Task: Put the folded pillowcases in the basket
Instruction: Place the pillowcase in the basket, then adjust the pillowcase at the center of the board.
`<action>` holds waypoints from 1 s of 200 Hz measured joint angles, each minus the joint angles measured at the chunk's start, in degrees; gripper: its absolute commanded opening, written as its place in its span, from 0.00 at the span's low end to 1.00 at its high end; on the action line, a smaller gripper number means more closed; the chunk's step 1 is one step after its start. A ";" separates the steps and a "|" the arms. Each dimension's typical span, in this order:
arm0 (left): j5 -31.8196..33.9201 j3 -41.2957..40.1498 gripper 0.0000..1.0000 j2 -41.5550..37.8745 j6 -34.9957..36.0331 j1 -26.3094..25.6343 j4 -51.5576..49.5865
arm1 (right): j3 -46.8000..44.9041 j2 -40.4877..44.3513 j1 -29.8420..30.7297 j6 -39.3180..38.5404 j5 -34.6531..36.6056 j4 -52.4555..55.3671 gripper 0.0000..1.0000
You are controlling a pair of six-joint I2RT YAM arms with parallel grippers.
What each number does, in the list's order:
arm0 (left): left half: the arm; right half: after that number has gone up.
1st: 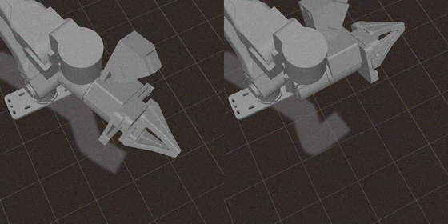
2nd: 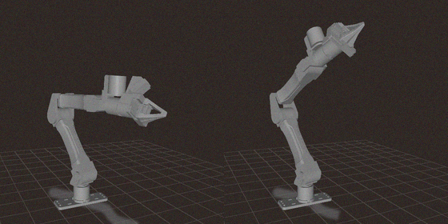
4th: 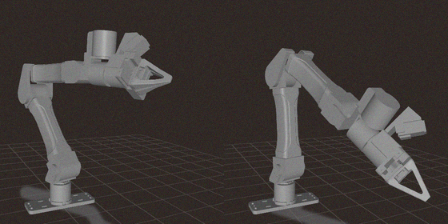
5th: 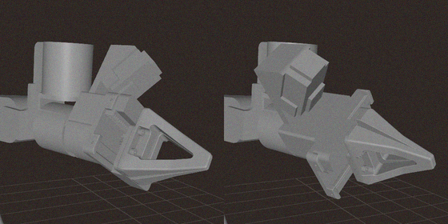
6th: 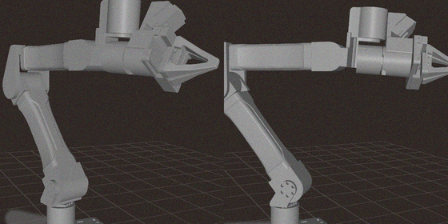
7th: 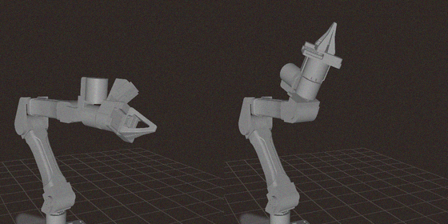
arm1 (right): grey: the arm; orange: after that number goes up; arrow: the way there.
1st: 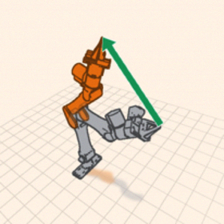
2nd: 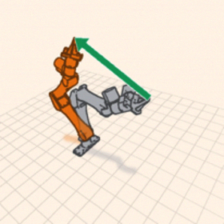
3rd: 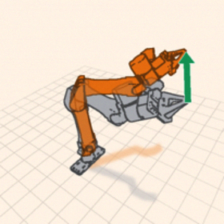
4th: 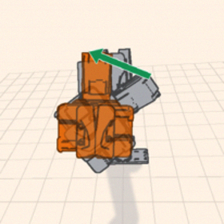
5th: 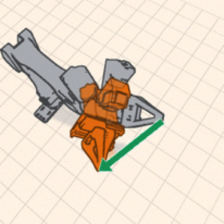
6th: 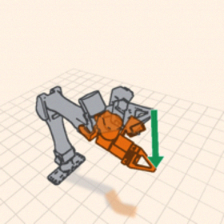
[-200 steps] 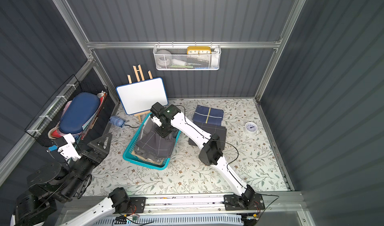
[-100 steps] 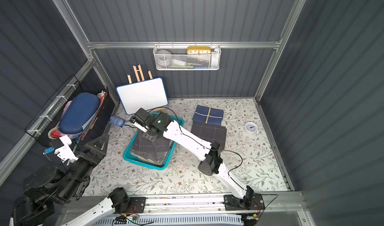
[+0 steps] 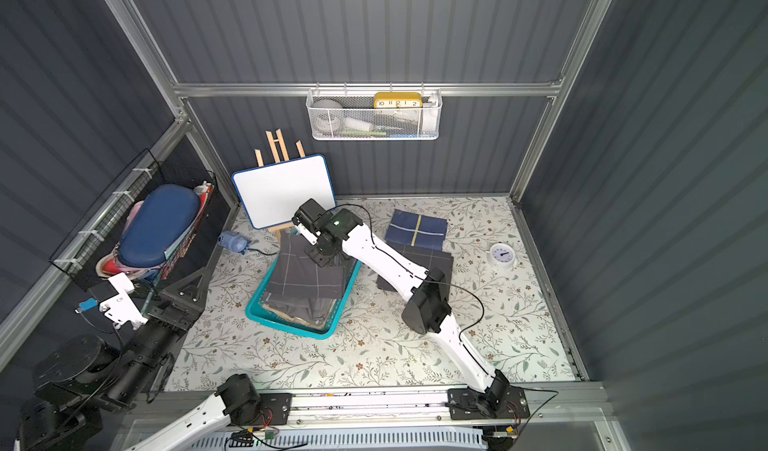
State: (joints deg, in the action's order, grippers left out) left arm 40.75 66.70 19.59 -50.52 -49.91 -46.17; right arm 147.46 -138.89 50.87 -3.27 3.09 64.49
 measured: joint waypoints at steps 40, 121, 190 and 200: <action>0.00 0.00 1.00 0.00 0.17 0.02 0.00 | -0.72 -2.45 -0.24 3.23 -0.15 0.68 0.00; -0.02 0.66 1.00 1.36 0.59 0.02 0.07 | -3.93 -1.11 0.09 4.59 8.85 0.02 0.66; -2.45 2.43 1.00 8.98 3.78 0.00 1.90 | -8.98 13.94 2.21 3.82 21.81 -2.27 0.82; -3.45 3.39 1.00 12.04 4.70 0.02 2.38 | -13.46 18.71 2.27 4.39 22.77 -3.56 0.82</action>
State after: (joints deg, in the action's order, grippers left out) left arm 37.30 70.08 31.64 -45.82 -49.89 -43.79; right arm 133.99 -120.18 53.15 1.13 25.87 60.93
